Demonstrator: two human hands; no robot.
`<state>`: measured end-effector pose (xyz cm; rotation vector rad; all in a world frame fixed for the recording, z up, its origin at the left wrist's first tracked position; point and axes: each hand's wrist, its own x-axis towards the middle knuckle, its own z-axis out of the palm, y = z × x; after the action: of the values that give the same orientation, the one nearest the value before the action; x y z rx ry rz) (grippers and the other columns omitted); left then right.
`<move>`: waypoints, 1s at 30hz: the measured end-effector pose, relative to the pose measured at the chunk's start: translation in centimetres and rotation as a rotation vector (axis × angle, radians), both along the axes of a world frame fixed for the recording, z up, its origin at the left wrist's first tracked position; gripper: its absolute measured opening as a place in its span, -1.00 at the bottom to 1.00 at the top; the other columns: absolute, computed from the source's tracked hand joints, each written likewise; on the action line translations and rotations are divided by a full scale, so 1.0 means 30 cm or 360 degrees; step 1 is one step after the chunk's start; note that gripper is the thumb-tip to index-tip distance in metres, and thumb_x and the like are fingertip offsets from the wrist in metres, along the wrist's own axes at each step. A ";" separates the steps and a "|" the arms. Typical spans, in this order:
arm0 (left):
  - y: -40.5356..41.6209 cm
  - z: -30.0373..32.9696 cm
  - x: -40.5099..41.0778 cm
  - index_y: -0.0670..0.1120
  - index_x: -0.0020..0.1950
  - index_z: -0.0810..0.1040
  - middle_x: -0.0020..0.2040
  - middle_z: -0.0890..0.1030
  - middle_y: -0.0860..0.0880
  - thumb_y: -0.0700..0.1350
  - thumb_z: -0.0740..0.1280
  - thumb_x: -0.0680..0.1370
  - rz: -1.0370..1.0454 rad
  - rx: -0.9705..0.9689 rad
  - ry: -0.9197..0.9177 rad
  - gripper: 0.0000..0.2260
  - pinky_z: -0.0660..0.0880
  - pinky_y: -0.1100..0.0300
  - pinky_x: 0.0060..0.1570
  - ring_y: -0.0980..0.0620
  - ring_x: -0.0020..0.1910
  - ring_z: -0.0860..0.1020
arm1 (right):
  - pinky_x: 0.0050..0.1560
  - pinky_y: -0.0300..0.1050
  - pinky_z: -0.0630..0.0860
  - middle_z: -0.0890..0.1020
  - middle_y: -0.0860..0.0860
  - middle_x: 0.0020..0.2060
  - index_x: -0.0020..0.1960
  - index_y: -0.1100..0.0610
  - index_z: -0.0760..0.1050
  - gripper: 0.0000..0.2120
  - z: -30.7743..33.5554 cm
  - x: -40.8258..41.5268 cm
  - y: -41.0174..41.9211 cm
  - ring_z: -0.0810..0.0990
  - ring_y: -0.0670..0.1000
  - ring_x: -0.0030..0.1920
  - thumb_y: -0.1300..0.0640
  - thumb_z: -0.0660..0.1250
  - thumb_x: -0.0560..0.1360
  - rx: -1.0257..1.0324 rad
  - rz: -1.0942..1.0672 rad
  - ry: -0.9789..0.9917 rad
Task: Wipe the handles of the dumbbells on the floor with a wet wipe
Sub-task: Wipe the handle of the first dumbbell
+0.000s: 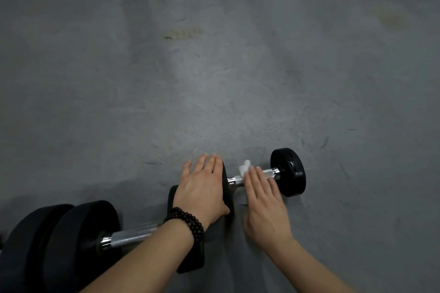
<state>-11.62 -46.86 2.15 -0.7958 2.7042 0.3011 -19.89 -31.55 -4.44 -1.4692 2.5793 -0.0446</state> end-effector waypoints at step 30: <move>0.010 0.018 0.007 -0.09 0.61 -0.04 0.62 0.04 -0.03 0.16 0.30 0.56 0.0029 -0.0072 0.0301 -0.22 -0.01 0.03 0.55 0.06 0.58 0.03 | 0.52 0.09 -0.08 0.05 0.20 0.57 0.57 0.28 0.09 -0.19 -0.005 -0.038 -0.022 -0.04 0.16 0.58 0.11 0.15 0.34 -0.0032 -0.0141 -0.0060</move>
<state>-11.41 -46.56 2.69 -0.8444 2.8901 0.3363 -21.02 -32.22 -4.58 -1.3465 2.6196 -0.1094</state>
